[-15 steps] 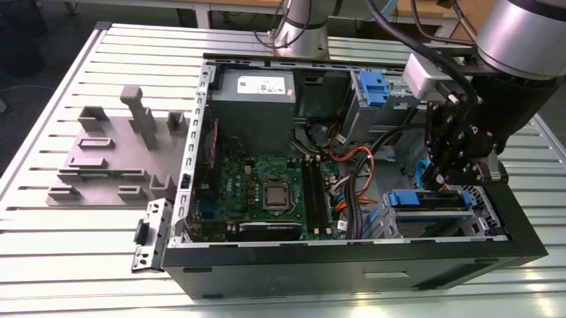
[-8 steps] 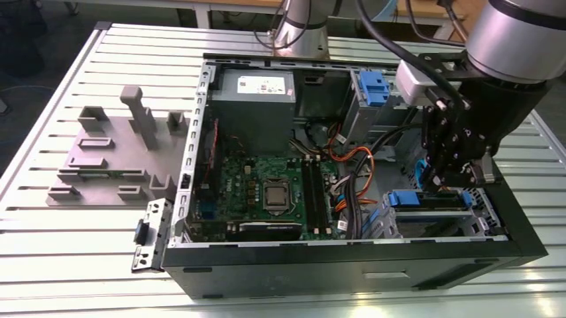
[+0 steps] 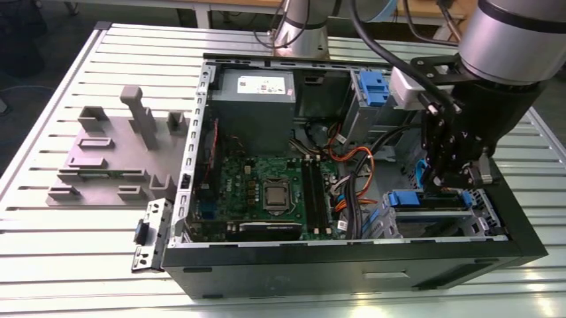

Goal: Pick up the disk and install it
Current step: 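Insert the second disk wire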

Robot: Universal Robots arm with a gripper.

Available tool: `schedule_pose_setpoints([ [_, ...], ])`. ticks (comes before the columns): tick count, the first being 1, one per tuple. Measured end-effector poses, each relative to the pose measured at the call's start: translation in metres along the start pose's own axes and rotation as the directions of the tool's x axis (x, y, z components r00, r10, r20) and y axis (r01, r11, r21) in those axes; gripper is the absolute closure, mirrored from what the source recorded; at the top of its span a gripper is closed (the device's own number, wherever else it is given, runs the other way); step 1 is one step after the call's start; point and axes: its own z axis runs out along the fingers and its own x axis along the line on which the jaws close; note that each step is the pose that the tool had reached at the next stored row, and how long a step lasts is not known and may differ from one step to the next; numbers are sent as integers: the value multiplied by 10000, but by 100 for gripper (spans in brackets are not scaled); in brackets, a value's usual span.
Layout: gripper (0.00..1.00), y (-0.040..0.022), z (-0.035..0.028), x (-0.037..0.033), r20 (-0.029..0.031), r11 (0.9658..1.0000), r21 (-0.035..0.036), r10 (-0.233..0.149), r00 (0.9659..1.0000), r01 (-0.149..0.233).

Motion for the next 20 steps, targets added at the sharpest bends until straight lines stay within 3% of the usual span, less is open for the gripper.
schedule_pose_setpoints([
  [7,84,48,37,-5,-7,9998,214,18,10000,-18],
  [14,84,93,41,-6,-15,9989,473,41,10000,-41],
  [20,84,105,46,-4,-13,9987,516,46,10000,-45],
])
